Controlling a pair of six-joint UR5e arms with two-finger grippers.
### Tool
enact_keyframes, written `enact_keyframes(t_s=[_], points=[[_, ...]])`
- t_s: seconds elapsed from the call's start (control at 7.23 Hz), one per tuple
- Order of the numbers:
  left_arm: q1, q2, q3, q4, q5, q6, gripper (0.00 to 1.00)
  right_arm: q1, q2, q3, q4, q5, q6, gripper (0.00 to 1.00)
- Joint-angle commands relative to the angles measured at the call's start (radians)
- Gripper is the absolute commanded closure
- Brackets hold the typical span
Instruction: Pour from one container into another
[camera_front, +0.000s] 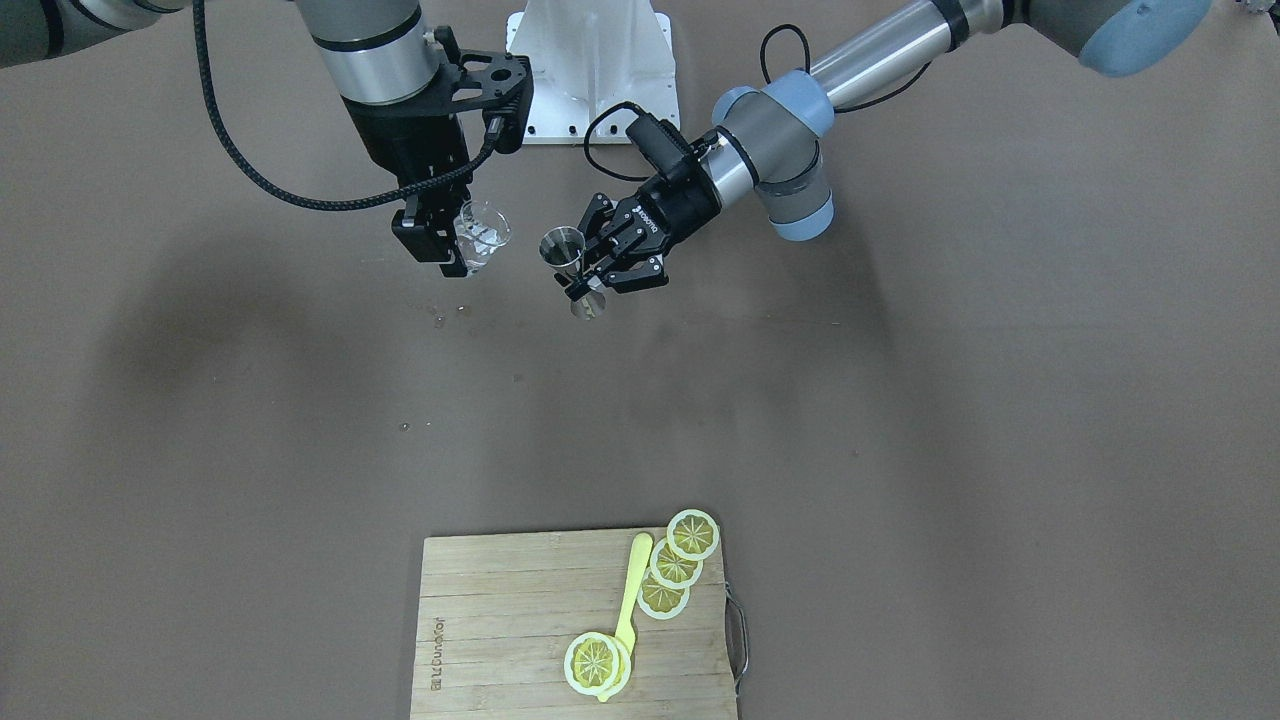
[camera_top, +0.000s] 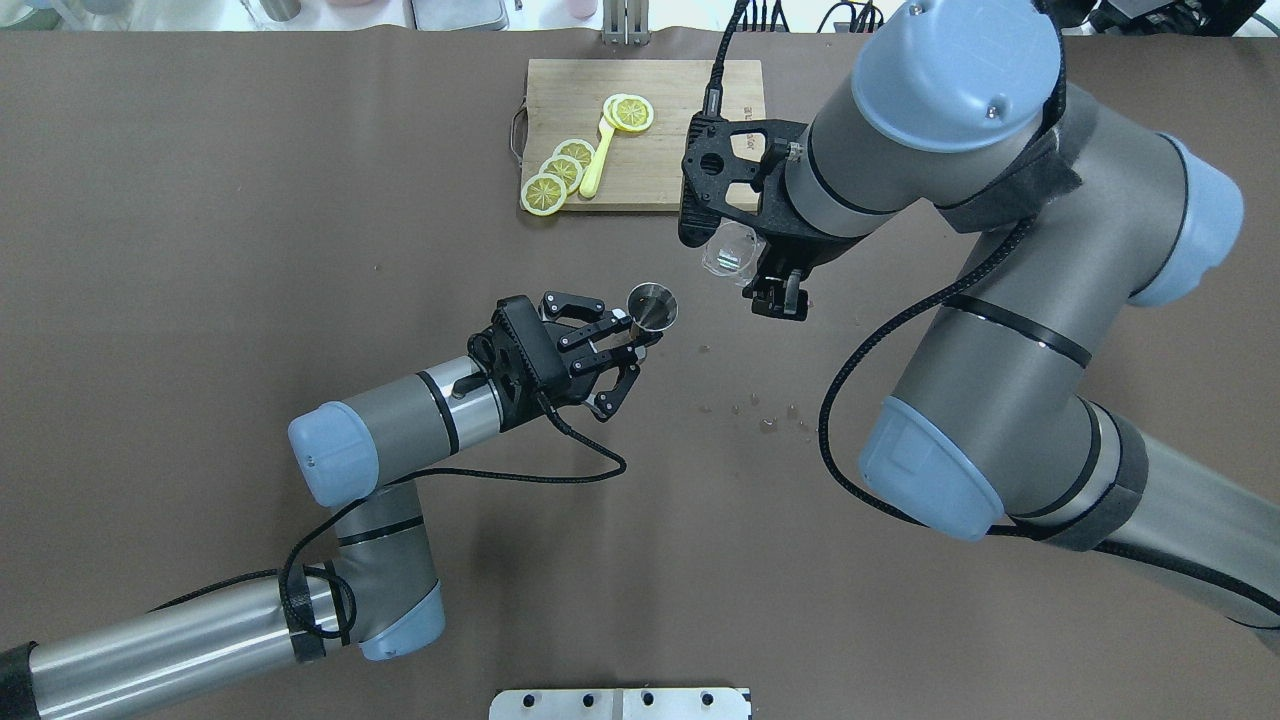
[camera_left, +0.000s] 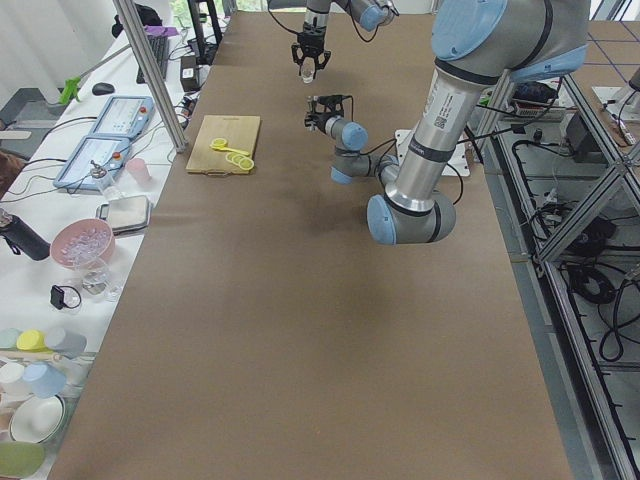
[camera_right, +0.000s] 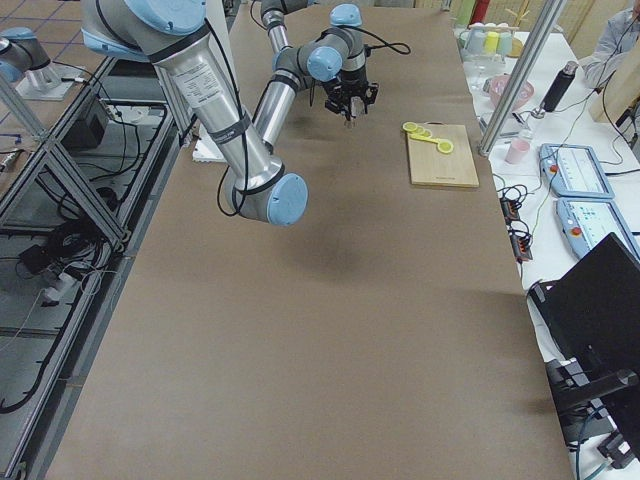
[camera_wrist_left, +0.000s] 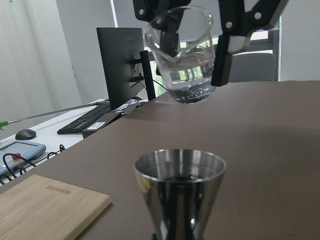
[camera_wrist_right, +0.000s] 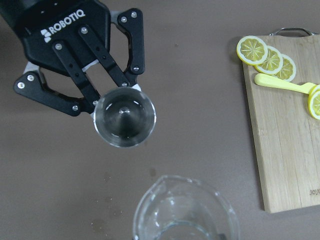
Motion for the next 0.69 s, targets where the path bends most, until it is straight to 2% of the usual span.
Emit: enact_keyframes(t_s=[0.0, 0.55], points=[[0.003, 0.000, 0.000, -0.001, 0.000, 0.000, 1.00, -0.009, 0.015, 0.002, -0.039, -0.002, 0.000, 1.00], [0.003, 0.000, 0.000, -0.001, 0.000, 0.000, 1.00, -0.039, 0.041, 0.003, -0.103, -0.023, 0.001, 1.00]])
